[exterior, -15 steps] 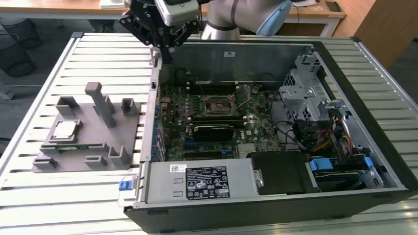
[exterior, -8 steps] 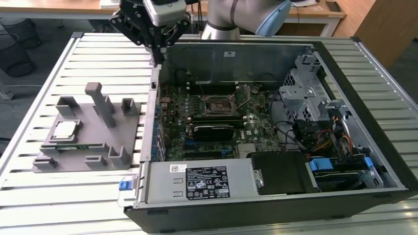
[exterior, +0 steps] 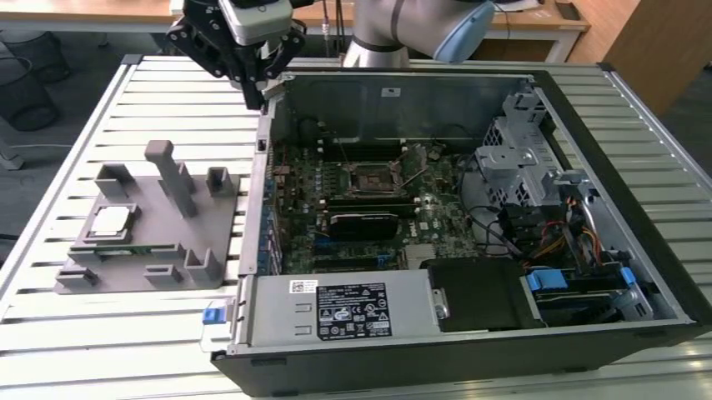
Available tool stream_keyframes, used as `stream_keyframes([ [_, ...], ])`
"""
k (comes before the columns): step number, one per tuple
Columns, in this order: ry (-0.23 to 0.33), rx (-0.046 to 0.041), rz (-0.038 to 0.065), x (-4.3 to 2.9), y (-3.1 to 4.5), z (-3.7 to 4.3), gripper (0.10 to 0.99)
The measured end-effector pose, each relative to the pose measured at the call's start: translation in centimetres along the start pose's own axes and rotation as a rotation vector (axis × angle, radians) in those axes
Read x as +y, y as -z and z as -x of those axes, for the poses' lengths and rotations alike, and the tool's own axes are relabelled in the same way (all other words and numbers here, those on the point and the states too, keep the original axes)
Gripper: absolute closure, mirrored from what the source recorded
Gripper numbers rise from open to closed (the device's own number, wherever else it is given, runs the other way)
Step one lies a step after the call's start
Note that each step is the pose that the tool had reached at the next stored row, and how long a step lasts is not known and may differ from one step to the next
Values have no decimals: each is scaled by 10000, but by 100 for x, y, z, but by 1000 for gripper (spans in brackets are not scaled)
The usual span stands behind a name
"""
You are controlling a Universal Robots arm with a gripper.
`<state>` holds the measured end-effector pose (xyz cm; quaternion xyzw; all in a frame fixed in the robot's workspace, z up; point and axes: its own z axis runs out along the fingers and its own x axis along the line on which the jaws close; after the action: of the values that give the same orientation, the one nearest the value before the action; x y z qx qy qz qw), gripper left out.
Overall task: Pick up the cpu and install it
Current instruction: 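Reach for the cpu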
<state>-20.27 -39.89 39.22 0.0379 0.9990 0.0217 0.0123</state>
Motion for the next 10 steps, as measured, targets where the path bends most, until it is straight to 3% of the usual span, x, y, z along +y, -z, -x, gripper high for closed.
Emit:
stream_keyframes([
  [10,1,0,0,-28,6,-373,980],
])
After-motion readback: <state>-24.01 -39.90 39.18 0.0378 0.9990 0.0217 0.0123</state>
